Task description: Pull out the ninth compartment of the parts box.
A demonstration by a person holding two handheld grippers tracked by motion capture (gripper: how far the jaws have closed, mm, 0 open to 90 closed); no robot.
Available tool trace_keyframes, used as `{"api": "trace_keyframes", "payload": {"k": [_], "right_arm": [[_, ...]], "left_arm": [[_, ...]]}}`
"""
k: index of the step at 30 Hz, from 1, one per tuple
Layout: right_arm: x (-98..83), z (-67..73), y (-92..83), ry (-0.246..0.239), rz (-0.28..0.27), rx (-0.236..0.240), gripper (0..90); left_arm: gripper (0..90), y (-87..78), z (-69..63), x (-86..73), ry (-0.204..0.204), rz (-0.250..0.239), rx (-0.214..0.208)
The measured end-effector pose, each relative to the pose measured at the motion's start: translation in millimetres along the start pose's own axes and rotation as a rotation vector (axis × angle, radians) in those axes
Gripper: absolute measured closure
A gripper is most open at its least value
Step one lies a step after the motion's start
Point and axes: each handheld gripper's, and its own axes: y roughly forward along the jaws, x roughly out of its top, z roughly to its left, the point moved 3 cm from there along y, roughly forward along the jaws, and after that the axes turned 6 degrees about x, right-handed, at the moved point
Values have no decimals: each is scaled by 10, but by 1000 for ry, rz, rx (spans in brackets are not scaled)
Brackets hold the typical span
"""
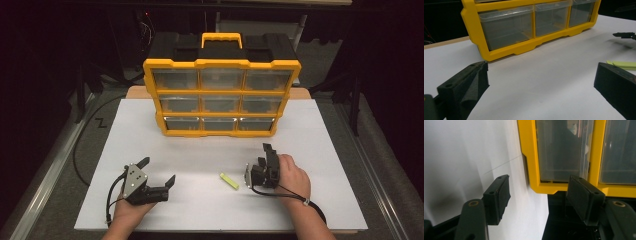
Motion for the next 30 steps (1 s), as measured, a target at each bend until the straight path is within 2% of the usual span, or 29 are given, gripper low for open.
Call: {"api": "trace_keyframes", "payload": {"k": [3,5,7,8,18,20,23,25,27,29,30], "right_arm": [[-9,-26,48,19,8,-1,398],[-10,-41,63,15,12,-9,404],[-6,-74,110,38,25,-13,423],[2,-97,130,26,17,-11,430],[69,-234,230,23,19,-37,459],[87,-262,260,35,24,-44,466],[113,-305,294,27,10,-60,471],[129,-323,297,32,22,-46,478],[140,-345,304,31,27,-58,482],[148,-366,318,39,22,-58,491],[153,-381,337,33,1,-74,496]], "left_arm": [[3,1,9,-1,-4,1,4],[3,-1,14,0,-5,0,5],[3,1,17,-4,-5,5,2],[3,2,17,-6,-3,6,1],[3,-1,23,-10,-6,9,0],[3,0,26,-11,-7,11,-1],[3,-3,26,-10,-6,8,-2],[3,-6,25,-6,-11,3,-8],[3,-10,27,-5,-8,3,-7],[3,-12,28,-5,-10,3,-8],[3,-15,28,-3,-9,0,-6]]}}
